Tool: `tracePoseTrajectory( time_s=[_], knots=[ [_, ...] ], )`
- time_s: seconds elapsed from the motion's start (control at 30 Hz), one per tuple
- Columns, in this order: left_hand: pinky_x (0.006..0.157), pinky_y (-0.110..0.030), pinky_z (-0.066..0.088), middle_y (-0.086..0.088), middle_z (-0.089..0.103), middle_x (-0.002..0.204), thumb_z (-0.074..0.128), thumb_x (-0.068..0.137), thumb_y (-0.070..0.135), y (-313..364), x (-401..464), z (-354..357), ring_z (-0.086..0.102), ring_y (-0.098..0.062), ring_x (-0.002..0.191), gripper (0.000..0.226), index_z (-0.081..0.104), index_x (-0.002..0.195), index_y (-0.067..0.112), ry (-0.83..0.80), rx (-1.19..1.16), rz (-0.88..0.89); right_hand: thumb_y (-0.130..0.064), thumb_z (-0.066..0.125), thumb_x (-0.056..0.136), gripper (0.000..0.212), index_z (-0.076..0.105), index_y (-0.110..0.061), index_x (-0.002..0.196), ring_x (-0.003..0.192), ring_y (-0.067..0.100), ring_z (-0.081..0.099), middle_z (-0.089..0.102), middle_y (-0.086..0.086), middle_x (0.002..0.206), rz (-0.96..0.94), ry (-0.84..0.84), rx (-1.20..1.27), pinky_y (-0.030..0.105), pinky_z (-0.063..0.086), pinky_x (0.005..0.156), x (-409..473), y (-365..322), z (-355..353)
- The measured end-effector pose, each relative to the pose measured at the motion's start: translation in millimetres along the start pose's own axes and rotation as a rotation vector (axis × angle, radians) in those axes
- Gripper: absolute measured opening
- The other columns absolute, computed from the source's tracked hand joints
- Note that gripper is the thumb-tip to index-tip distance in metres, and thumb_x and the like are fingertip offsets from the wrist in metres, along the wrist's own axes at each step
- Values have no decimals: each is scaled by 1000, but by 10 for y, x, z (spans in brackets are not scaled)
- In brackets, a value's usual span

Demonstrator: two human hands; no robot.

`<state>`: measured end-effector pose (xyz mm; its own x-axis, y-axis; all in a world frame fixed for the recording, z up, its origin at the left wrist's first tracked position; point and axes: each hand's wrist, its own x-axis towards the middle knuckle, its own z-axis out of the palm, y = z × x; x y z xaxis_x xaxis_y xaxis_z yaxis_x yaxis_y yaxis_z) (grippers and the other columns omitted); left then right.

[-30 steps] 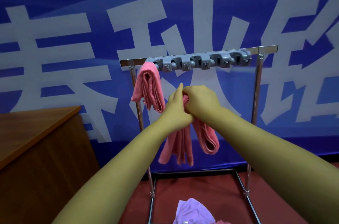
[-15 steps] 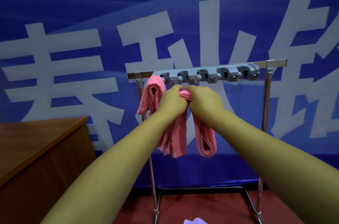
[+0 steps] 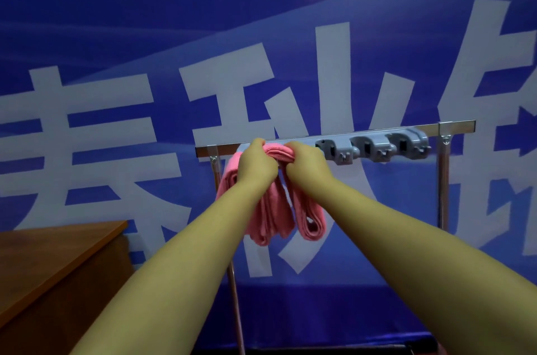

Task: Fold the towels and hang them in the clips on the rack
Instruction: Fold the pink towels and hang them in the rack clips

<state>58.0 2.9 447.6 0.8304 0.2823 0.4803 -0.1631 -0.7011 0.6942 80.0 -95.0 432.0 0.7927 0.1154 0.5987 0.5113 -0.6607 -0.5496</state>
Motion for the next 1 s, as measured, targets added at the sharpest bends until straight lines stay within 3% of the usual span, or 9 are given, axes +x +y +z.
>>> tracePoseTrajectory(
  time_s=[0.1, 0.27, 0.4, 0.6, 0.73, 0.83, 1.0],
  knots=[
    [71, -29, 39, -16, 60, 118, 41, 85, -5, -95, 105, 10, 56, -29, 99, 39, 51, 122, 6, 36, 155, 69, 4, 46, 82, 35, 59, -5, 113, 100, 33, 59, 65, 15, 106, -3, -3, -21, 36, 48, 78, 170, 24, 87],
    [69, -35, 39, -19, 60, 113, 44, 83, -6, -184, 290, 46, 56, -35, 99, 37, 50, 118, 4, 28, 344, 139, 3, 47, 84, 35, 55, -4, 117, 102, 33, 57, 63, 16, 110, 22, -23, -71, 36, 44, 77, 321, 66, 178],
    [77, -37, 42, -20, 59, 117, 47, 82, -5, -212, 370, 154, 55, -36, 105, 41, 50, 121, 4, -21, 406, 185, 3, 46, 81, 29, 57, -5, 107, 97, 34, 60, 66, 16, 103, 67, -55, -47, 29, 37, 65, 304, 230, 350],
    [102, -34, 35, -13, 54, 135, 43, 86, -1, -261, 392, 253, 48, -29, 125, 47, 52, 131, 8, 32, 304, 253, 4, 43, 78, 52, 55, -17, 124, 100, 27, 60, 66, 7, 110, -34, -60, 73, 29, 42, 71, 192, 357, 414],
    [96, -36, 39, -15, 60, 124, 41, 87, 0, -263, 396, 299, 53, -31, 117, 40, 59, 122, 7, 89, 252, 268, 1, 42, 83, 45, 58, -20, 119, 91, 19, 56, 64, 3, 109, -78, -21, 157, 26, 35, 70, 231, 324, 398],
    [86, -40, 47, -15, 65, 110, 44, 85, 2, -343, 381, 357, 60, -33, 103, 30, 63, 107, 8, 38, 288, 270, -5, 43, 87, 44, 54, -20, 128, 103, 28, 58, 63, 9, 115, -62, -85, 130, 32, 43, 77, 204, 385, 481],
    [97, -30, 37, -14, 54, 130, 43, 83, -5, -435, 295, 398, 51, -28, 119, 49, 52, 128, 9, -3, 167, 230, -9, 44, 89, 61, 32, -30, 145, 114, 25, 55, 59, 5, 127, 9, -132, 219, 26, 40, 81, 91, 467, 592]
  ],
)
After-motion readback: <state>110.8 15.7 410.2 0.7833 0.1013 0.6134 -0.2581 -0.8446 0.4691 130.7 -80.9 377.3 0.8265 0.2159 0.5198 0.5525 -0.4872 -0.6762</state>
